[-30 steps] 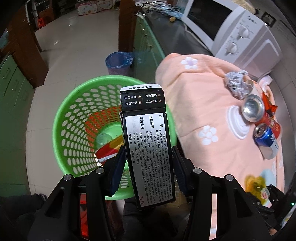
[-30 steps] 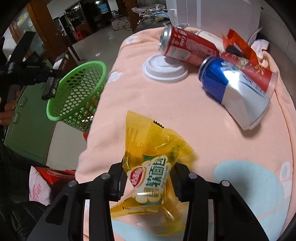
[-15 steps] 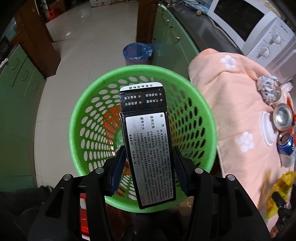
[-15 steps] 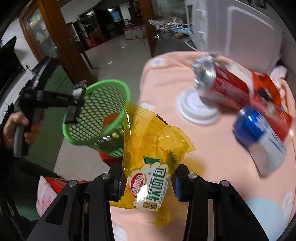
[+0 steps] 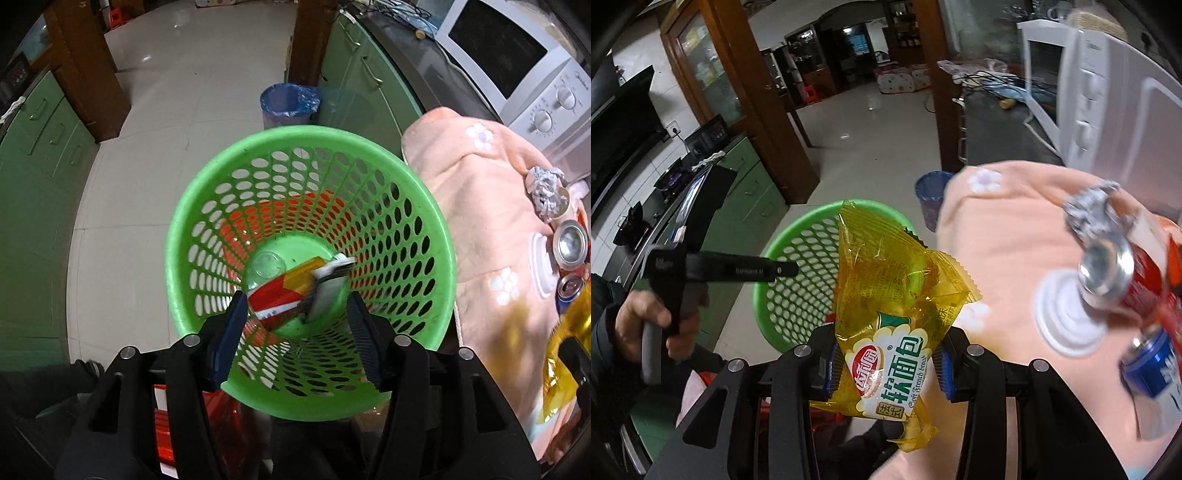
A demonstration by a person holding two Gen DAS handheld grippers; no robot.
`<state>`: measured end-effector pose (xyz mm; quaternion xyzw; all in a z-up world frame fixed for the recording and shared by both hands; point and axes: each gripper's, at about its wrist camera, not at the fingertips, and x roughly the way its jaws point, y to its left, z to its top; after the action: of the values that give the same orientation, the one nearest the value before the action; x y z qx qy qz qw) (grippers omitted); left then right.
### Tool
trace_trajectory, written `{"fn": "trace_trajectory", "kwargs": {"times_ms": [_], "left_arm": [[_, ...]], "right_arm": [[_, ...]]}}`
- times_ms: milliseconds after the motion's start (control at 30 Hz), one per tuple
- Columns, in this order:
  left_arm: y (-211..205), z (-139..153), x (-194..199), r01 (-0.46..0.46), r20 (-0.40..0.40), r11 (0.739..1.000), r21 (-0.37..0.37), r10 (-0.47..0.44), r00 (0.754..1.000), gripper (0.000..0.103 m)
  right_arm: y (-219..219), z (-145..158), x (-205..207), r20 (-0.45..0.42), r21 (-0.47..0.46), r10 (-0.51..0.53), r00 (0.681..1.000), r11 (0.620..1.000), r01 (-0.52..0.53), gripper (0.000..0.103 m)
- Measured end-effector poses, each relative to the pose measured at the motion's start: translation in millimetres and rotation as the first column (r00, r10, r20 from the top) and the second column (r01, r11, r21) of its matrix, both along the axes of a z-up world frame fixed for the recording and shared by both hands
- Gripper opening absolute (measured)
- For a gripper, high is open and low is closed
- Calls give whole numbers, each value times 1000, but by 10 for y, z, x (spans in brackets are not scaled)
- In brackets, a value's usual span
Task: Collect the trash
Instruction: 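Drop the box into the basket with the left tool while the right tool drops the snack bag in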
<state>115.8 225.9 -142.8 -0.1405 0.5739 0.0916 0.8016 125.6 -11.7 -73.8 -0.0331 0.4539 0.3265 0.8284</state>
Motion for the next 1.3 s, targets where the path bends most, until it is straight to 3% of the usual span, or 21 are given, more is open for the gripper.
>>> {"fn": "trace_trajectory", "kwargs": {"times_ms": [433,567,667,800,1300], "left_arm": [[278,160,-184,-58,46,998,6,57,997,60],[351,207,-210,-77,58,997,8,76,995,60],[390,243,-224,-86,65,996,11,85,994,60],[398,274,-230,-90,74,996,10,89,993,60],[44,430,-132,-12,107,1000,17,10,994,60]], "right_arm": [[655,-255,313,-81,52,33,996,998,-28,41],[726,-270,341,-96,92,24,995,996,-15,59],[754,-233,344,-87,107,27,996,994,-17,63],[701,-159,296,-69,124,20,997,992,-11,72],[-38,113,111,-1,121,-82,997,989,81,74]]}}
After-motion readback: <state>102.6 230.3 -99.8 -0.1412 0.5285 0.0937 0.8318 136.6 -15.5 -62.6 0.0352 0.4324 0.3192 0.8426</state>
